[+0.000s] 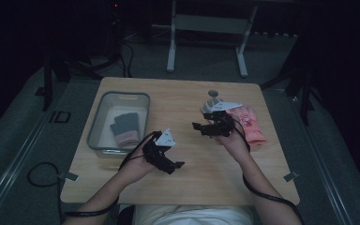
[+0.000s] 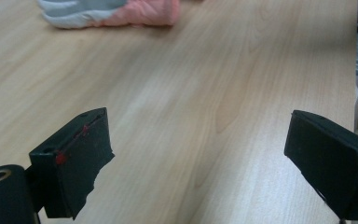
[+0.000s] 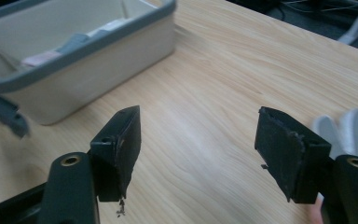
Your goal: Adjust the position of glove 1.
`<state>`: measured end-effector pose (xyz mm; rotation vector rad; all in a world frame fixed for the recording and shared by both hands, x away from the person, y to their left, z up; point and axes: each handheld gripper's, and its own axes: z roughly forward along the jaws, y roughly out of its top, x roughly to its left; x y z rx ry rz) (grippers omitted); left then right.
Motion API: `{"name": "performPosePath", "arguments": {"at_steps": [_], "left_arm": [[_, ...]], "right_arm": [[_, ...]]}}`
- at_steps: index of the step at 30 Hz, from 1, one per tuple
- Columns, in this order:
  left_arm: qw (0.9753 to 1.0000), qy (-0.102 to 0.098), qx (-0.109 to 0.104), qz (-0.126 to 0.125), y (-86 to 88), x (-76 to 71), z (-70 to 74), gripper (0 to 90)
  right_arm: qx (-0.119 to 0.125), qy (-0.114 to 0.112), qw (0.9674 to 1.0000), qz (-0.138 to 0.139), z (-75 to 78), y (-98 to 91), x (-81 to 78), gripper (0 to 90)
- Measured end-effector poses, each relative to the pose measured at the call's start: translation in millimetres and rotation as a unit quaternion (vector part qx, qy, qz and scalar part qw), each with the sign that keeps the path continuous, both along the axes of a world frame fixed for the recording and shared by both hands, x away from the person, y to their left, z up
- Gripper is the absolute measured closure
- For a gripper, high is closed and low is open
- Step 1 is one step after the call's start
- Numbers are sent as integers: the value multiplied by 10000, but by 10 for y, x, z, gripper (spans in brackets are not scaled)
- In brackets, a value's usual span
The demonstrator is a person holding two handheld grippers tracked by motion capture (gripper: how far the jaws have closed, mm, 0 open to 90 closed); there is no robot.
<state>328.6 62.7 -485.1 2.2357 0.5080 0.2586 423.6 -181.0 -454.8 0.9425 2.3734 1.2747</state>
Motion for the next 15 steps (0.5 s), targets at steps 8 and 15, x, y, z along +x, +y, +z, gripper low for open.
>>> {"name": "performPosePath", "arguments": {"at_steps": [8, 15], "left_arm": [[9991, 29, 428, -76, -91, -83, -324, 68], [9980, 8, 619, 90, -46, -150, -532, 68]], "right_arm": [[-202, -175, 9983, -509, -39, -297, 76, 509], [-501, -198, 9949, -857, -59, -515, 223, 635]]}}
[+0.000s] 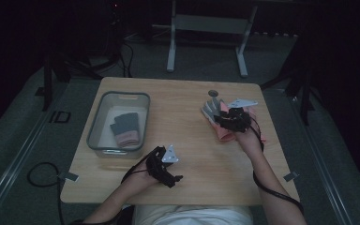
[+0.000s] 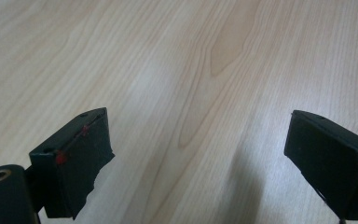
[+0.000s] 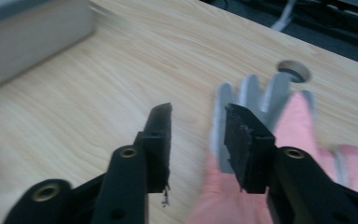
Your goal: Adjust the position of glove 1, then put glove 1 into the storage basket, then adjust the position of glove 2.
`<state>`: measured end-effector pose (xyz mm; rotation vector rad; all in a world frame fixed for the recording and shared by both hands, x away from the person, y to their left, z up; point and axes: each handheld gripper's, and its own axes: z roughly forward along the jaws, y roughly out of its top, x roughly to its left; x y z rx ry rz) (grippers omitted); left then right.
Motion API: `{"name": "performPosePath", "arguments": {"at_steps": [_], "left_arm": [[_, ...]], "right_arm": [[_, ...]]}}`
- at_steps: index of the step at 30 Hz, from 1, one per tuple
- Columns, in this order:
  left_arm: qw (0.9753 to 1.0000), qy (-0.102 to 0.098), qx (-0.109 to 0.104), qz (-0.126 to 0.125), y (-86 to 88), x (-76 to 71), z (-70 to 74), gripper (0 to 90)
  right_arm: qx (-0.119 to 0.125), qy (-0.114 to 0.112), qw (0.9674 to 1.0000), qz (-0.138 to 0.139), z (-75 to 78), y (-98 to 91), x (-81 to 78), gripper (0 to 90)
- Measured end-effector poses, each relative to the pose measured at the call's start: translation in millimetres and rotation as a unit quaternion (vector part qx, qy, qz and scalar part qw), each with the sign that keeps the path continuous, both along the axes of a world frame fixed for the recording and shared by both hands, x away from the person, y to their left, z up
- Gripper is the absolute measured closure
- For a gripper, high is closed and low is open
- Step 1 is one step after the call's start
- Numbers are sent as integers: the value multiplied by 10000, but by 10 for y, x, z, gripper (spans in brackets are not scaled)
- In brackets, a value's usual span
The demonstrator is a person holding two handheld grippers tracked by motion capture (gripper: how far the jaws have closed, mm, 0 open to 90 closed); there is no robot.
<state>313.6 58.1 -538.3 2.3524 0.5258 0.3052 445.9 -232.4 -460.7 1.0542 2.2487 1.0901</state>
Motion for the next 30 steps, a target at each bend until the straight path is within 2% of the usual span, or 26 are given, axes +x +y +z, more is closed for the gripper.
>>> {"name": "performPosePath", "arguments": {"at_steps": [4, 5, 6, 13, 17, 21, 24, 27, 30], "left_arm": [[9999, -90, 87, 36, 18, -21, -35, 69], [9999, -110, 69, 86, 28, -32, -49, 69], [9999, -114, 28, 108, 33, -35, -52, 71], [9997, -32, -127, 200, 77, -53, -74, 71], [9996, 0, -155, 250, 93, -78, -97, 71], [9996, -46, -135, 255, 91, -95, -97, 71], [9995, -73, -167, 257, 86, -108, -89, 71], [9995, -73, -185, 251, 89, -111, -92, 71], [9996, -71, -157, 236, 83, -111, -106, 71]], "right_arm": [[-132, 53, 9999, -67, -29, -38, 75, 683], [-191, 47, 9998, -107, -41, -41, 101, 724], [-225, 102, 9996, -151, -78, -50, 190, 703], [-510, 278, 9981, -193, -219, 13, 446, 657], [-643, 365, 9972, -61, -326, 39, 613, 619], [-979, 354, 9945, 89, -407, 69, 728, 603], [-1392, 388, 9894, 132, -495, 73, 803, 591], [-1476, 499, 9874, 258, -607, 50, 855, 571], [-1498, 447, 9870, 375, -668, 54, 854, 603]]}}
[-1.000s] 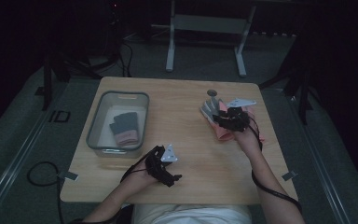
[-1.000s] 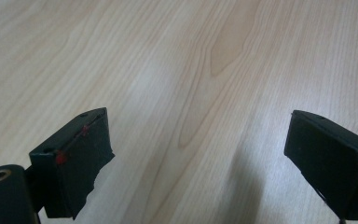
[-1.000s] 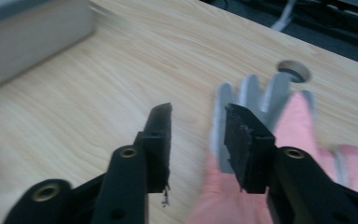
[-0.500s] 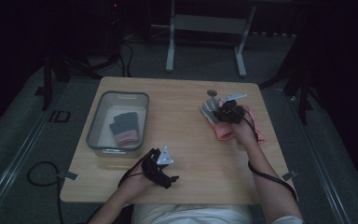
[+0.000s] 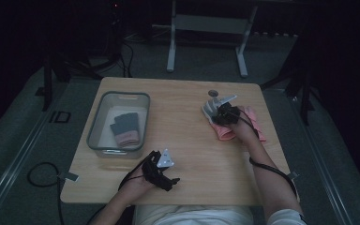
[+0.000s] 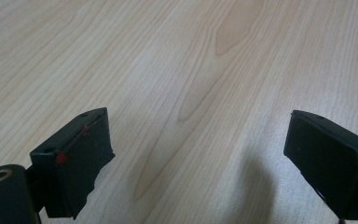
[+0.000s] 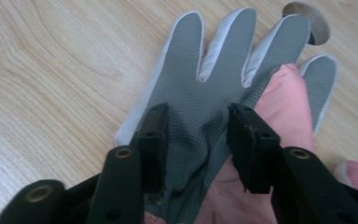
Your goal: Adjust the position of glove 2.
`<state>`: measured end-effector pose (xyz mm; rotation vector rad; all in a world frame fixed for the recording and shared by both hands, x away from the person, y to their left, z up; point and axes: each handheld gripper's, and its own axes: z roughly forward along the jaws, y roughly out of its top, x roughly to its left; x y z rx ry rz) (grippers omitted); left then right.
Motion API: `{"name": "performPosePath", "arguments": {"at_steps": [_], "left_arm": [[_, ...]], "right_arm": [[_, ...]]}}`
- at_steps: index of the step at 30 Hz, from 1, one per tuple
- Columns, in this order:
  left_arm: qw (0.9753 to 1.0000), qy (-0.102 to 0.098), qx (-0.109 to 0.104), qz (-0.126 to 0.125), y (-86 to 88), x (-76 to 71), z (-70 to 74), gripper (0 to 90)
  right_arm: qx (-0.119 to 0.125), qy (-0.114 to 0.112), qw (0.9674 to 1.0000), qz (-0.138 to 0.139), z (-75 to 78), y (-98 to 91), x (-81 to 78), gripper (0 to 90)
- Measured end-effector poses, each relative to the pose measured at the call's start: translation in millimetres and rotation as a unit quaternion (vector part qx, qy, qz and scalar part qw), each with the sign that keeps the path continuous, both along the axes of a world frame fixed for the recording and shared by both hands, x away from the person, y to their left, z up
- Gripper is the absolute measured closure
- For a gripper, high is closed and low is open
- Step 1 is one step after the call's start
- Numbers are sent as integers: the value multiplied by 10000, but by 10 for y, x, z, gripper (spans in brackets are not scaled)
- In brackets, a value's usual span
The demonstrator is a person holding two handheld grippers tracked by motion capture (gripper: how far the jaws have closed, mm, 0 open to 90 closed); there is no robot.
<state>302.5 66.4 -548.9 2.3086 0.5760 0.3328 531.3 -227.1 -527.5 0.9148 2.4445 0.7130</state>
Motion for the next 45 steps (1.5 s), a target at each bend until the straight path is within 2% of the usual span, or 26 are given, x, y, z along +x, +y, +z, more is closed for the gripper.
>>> {"name": "performPosePath", "arguments": {"at_steps": [2, 3, 9, 12, 14, 17, 19, 22, 23, 24, 26, 27, 28, 29, 32, 34, 36, 39, 42, 44, 45], "left_arm": [[10000, 4, -5, -18, -7, -6, 3, 71], [10000, -14, -23, -10, -10, -12, 4, 70], [10000, 10, 8, -38, -8, -5, -8, 71], [9999, -4, 74, -85, -13, -8, -17, 70], [9999, -7, 93, -99, -16, -10, -18, 70], [9999, 3, 84, -116, -13, -5, -16, 70], [9999, 7, 79, -121, -10, -5, -17, 71], [9999, -10, 71, -120, -10, -6, -17, 70], [9999, -10, 71, -120, -10, -6, -17, 71], [9999, -11, 84, -109, -9, -5, -22, 70], [9999, -12, 68, -109, -10, -6, -21, 71], [9999, -16, 57, -103, -10, -6, -20, 70], [9999, -16, 57, -103, -10, -6, -20, 70], [9999, -22, 54, -97, -11, -7, -16, 70], [9999, -21, 61, -96, -9, -9, -16, 70], [9999, -34, 52, -96, -2, -4, -18, 70], [9999, -24, 45, -96, 0, -2, -18, 70], [9999, -35, 56, -96, -6, -7, -17, 70], [9999, -31, 58, -117, -7, -16, -13, 70], [9999, -50, 76, -130, -4, -20, -12, 70], [9999, -50, 76, -130, -4, -20, -12, 70]], "right_arm": [[191, 139, 9997, -27, -26, -17, 5, 698], [300, 226, 9993, -73, -47, -27, 10, 707], [505, 275, 9977, -368, -52, -32, -1, 832], [789, 298, 9950, -531, -34, -60, -5, 875], [949, 305, 9928, -659, 7, -75, -15, 885], [1050, 179, 9912, -789, 124, -66, -59, 887], [1250, 78, 9879, -917, 238, -57, -111, 888], [1390, -122, 9845, -1067, 446, 2, -238, 889], [1390, -122, 9845, -1067, 446, 2, -238, 889], [1580, -314, 9802, -1154, 630, 76, -382, 888], [1712, -437, 9771, -1187, 749, 132, -497, 889], [1737, -489, 9765, -1176, 811, 170, -562, 889], [1737, -489, 9765, -1176, 811, 170, -562, 889], [1715, -647, 9758, -1191, 943, 251, -708, 889], [1774, -771, 9727, -1284, 1070, 307, -878, 889], [1869, -816, 9688, -1405, 1129, 324, -988, 889], [2004, -772, 9650, -1505, 1158, 328, -1086, 889], [2100, -749, 9611, -1632, 1136, 352, -1238, 890], [2034, -729, 9616, -1693, 1003, 397, -1378, 889], [1974, -644, 9623, -1754, 887, 418, -1416, 890], [1974, -644, 9623, -1754, 887, 418, -1416, 890]]}}
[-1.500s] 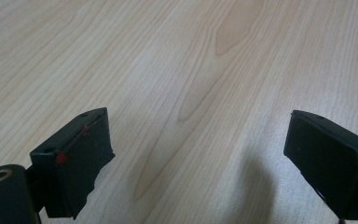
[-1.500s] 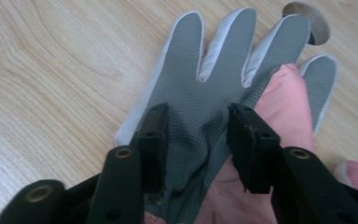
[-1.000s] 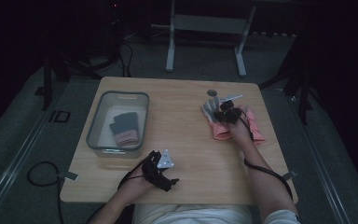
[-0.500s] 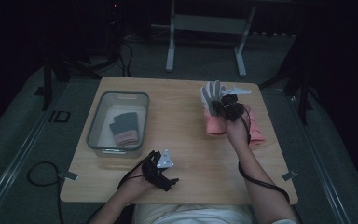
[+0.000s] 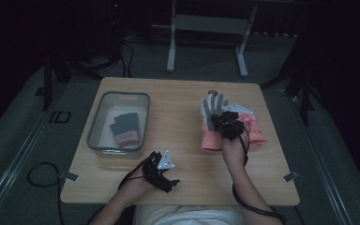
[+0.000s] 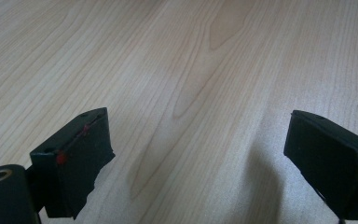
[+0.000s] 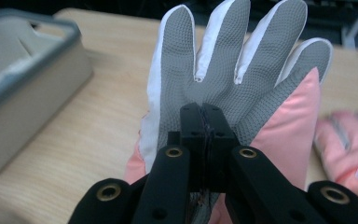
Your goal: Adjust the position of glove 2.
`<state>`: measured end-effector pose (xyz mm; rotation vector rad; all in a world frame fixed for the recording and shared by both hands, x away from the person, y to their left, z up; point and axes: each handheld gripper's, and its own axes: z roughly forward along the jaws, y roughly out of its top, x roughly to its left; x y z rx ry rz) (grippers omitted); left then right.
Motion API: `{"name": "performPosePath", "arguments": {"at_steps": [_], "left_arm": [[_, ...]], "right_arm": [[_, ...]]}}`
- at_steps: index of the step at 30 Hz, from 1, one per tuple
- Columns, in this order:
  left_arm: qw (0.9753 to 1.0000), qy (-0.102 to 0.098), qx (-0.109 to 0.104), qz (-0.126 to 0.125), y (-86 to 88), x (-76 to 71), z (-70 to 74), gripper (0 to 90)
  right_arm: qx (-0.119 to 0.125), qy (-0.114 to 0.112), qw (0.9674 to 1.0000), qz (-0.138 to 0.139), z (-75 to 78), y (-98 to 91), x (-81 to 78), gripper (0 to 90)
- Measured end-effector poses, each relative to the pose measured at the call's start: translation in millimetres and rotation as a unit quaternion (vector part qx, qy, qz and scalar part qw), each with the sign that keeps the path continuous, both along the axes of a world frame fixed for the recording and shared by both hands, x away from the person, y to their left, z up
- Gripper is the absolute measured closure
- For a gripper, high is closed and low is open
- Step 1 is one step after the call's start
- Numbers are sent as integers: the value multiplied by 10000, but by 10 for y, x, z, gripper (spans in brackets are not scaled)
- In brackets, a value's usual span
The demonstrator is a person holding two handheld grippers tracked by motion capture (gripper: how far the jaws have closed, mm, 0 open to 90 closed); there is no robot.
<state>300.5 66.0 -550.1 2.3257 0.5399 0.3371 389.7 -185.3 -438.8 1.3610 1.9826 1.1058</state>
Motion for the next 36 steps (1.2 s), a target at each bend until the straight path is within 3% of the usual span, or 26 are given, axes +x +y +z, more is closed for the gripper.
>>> {"name": "performPosePath", "arguments": {"at_steps": [2, 4, 11, 17, 22, 24, 28, 30, 36], "left_arm": [[10000, 6, 17, -3, 0, -1, 1, 71], [10000, 5, -2, -1, -4, -1, 1, 70], [10000, 7, 54, -38, -1, -1, -19, 70], [10000, 8, 36, -42, 2, 3, -30, 70], [10000, 7, 36, -66, 4, -5, -26, 71], [10000, 15, 22, -57, 8, -4, -27, 70], [10000, 13, 20, -45, 14, -5, -19, 70], [10000, 21, 6, -43, 13, -6, -21, 70], [10000, 20, 37, -64, -4, -2, -19, 70]], "right_arm": [[204, 232, 9995, -115, -172, 10, -19, 889], [243, 379, 9989, -143, -289, 55, -29, 889], [-78, 695, 9975, -73, -649, 299, 61, 889], [21, 805, 9967, -134, -772, 454, 174, 886], [-305, 865, 9957, -139, -927, 485, 257, 885], [-284, 894, 9956, -38, -949, 459, 282, 884], [-483, 751, 9956, 271, -953, 411, 334, 884], [-352, 767, 9954, 449, -969, 353, 366, 878], [-200, 819, 9950, 539, -936, 327, 385, 801]]}}
